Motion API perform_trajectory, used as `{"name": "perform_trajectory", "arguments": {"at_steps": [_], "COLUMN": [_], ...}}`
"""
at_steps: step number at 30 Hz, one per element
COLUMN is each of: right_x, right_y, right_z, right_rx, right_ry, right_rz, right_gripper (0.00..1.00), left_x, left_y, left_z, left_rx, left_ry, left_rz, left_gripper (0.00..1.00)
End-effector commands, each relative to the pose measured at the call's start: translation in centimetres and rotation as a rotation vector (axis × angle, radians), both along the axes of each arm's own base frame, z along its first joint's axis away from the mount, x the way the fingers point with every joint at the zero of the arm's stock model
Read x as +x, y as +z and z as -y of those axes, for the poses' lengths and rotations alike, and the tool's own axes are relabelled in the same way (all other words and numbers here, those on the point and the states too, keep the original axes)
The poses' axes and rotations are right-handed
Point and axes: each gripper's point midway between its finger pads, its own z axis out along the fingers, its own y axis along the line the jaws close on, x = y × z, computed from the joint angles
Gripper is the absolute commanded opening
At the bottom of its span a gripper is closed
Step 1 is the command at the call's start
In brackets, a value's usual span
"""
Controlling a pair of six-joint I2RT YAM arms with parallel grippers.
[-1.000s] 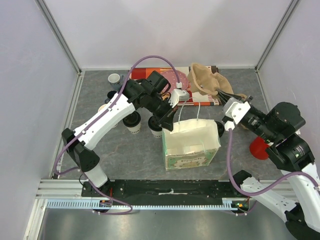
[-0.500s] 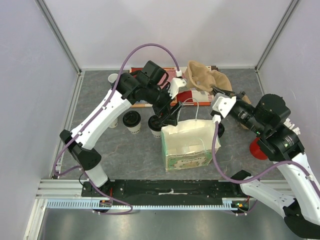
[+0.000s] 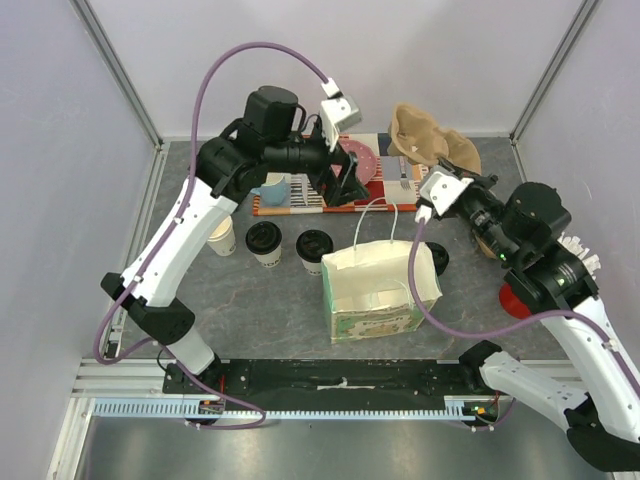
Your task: Pack the takeout coffee
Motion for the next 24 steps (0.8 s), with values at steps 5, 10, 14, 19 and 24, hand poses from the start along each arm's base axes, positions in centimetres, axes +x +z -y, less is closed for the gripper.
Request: {"name": "perform_trajectory", "arguments": {"at_steps": [5, 10, 14, 19, 24], "right_x": [1.3, 0.7, 0.5, -0.1, 0.4], "right_y": [-2.5, -4.0, -3.0, -3.3, -4.9], "right_z": [2.4, 1.9, 1.0, 0.0, -1.0], "right_rx": [-0.057, -0.056, -0.035, -0.05, -0.094], "right_ry": [-0.162, -0.137, -0.105, -0.054, -0.031], "right_rz": [-0.152, -0.254, -0.271, -0.284, -0.326], "right_gripper": [0.0, 0.0, 0.0, 0.0, 0.0], "left_x": [0.2, 2.1, 3.3, 3.1, 4.6], "left_y": [9.4, 11.7, 11.2, 11.3, 10.1], "left_z": [-0.4, -1.0, -0.5, 0.8, 0.5], "left_rx": [-0.334, -0.373, -0.394, -0.452, -0.509], "left_ry": [0.105, 0.23, 0.292, 0.3, 0.394], "left_rz": [-0.109, -0.095, -0.156, -0.299, -0.484], "left_gripper": [1.0, 1.0, 0.99, 0.92, 0.87]}}
